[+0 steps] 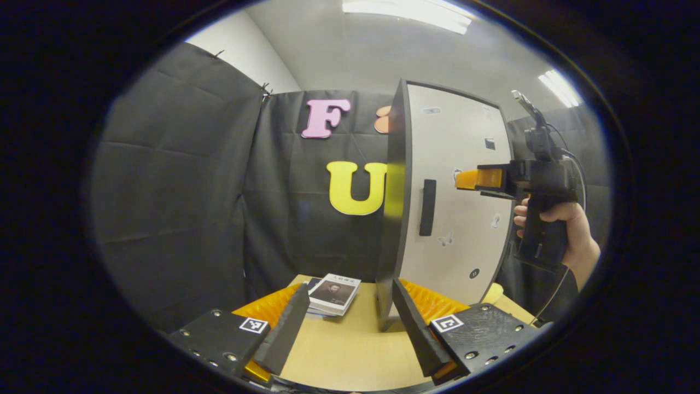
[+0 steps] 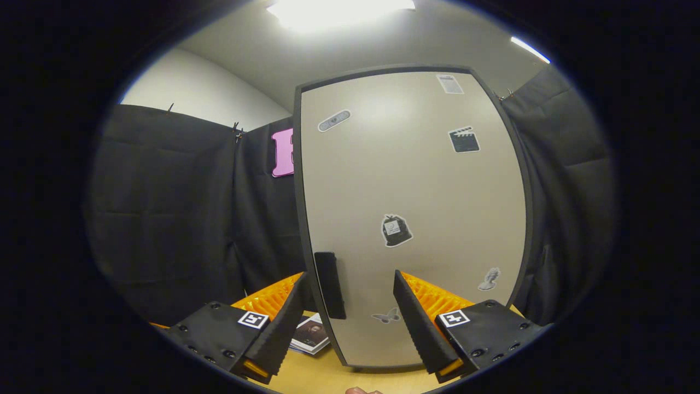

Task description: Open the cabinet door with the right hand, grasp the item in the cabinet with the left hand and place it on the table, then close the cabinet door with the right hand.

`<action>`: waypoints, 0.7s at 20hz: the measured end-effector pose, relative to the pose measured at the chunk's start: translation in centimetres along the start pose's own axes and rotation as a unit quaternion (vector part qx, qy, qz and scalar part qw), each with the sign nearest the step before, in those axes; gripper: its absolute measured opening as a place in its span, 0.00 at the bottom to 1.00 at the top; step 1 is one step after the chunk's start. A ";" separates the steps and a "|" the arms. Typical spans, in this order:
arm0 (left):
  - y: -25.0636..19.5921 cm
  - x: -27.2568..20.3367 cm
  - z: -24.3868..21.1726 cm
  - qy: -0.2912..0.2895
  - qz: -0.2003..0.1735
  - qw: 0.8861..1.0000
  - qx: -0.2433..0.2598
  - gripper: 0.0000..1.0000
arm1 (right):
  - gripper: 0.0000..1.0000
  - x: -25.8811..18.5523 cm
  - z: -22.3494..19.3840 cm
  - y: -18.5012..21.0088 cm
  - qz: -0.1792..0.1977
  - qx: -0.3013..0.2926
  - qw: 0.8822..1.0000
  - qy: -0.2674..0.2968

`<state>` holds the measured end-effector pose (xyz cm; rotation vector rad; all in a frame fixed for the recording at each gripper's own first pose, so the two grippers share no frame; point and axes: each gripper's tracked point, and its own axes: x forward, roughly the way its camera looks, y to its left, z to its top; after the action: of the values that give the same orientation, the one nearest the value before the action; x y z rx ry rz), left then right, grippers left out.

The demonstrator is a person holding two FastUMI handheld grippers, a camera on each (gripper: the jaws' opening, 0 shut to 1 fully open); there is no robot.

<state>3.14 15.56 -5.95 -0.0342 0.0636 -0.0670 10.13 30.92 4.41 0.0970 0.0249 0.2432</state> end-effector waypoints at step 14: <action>7.3 0.8 -3.8 0.016 0.046 0.998 -0.046 0.92 | 0.97 9.4 -5.2 1.4 -0.061 -0.039 0.997 0.039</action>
<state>4.13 22.71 -10.07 -0.1222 0.0995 0.0272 18.70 35.00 -0.74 0.0091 0.0985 0.1261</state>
